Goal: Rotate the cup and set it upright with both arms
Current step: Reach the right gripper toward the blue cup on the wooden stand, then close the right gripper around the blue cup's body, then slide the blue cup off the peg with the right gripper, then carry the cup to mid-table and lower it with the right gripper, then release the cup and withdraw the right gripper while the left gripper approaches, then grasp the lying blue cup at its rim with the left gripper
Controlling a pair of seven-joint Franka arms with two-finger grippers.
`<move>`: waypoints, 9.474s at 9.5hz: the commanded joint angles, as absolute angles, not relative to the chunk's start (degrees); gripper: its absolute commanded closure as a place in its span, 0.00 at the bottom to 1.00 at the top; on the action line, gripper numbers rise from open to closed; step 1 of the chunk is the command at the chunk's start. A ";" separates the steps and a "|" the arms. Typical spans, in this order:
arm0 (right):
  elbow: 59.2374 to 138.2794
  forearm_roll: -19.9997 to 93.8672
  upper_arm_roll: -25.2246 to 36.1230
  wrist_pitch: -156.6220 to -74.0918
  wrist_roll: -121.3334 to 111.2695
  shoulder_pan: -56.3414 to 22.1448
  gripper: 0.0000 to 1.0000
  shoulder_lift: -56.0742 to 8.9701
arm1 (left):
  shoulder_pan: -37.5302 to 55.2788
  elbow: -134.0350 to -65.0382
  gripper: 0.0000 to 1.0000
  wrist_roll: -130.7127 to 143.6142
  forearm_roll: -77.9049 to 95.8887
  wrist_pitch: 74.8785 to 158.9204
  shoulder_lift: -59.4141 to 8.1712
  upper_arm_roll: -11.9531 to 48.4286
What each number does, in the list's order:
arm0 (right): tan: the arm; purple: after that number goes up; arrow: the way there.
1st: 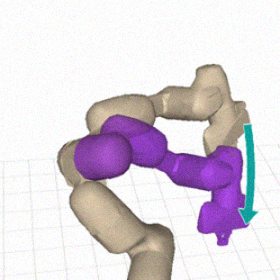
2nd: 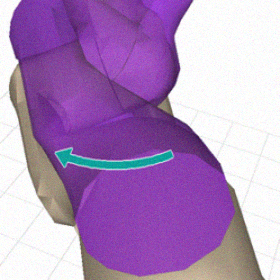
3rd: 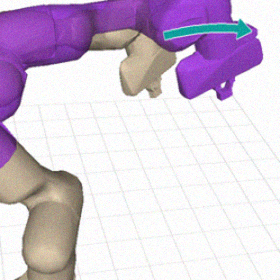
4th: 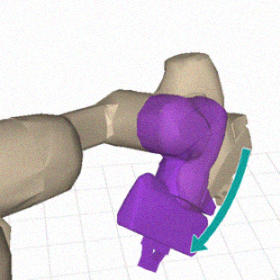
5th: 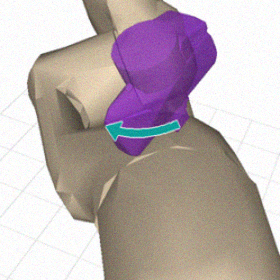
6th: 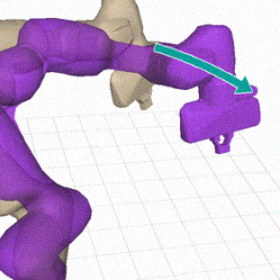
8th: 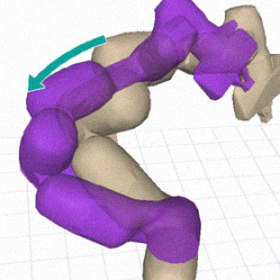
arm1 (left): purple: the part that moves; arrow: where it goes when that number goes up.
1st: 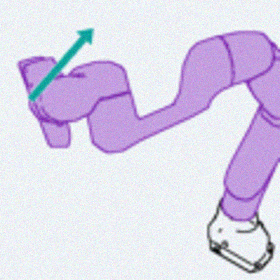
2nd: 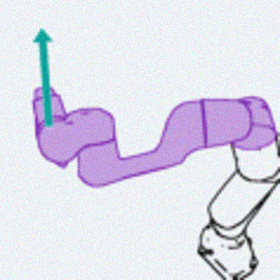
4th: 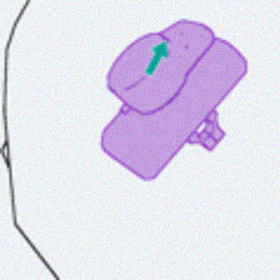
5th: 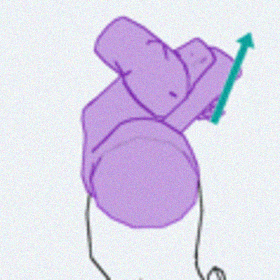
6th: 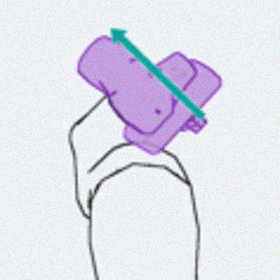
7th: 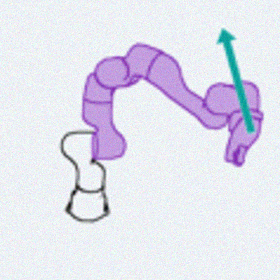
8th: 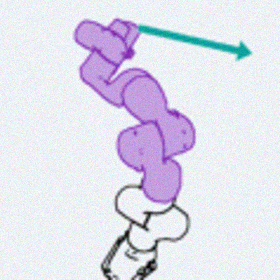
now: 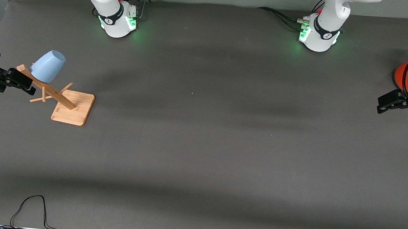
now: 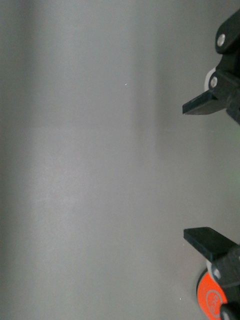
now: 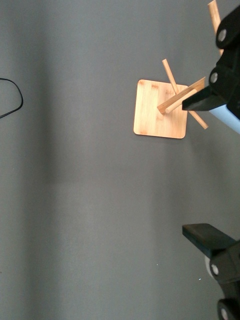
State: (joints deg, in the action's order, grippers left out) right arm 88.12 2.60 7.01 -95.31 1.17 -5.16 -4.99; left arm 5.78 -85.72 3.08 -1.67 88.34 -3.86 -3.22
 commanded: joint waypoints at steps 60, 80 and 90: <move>88.95 -51.33 -45.94 -122.19 165.69 -17.43 0.00 -51.86 | 5.80 -87.19 0.00 1.93 -1.67 83.41 -6.94 -0.88; 92.90 1.76 2.53 -98.96 17.64 -7.82 0.00 -3.34 | 50.52 -59.62 0.01 49.84 -12.62 94.39 -47.77 1.49; 100.47 0.87 3.87 -98.99 -2.37 -2.82 0.00 1.32 | 54.40 -59.41 0.06 32.26 -26.72 97.30 -57.22 1.49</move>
